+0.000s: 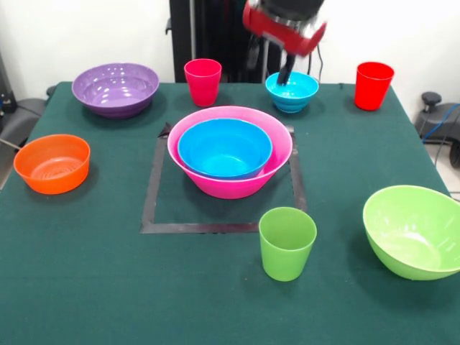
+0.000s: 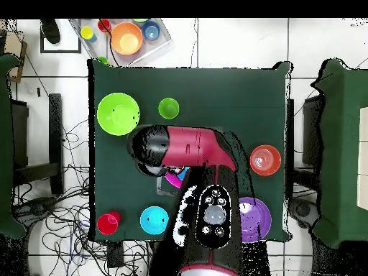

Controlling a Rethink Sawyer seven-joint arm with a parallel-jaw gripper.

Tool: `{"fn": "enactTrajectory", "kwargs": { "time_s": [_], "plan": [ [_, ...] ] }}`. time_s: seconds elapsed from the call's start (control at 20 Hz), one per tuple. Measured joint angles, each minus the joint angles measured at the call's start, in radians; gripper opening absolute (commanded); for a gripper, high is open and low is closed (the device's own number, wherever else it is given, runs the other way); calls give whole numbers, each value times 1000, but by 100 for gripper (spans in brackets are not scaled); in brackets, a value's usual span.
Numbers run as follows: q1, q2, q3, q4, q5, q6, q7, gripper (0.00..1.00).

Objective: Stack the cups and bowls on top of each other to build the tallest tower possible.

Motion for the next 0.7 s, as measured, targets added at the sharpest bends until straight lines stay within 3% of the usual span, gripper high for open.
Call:
{"fn": "enactTrajectory", "kwargs": {
  "time_s": [0.15, 0.3, 0.7],
  "plan": [
    [-11, -40, 15, -21, 37, 74, 0, 100],
    [-21, -51, 24, -36, 59, 76, 0, 100],
    [-57, -10, 43, -130, 83, -36, 0, 100]
  ]
}}
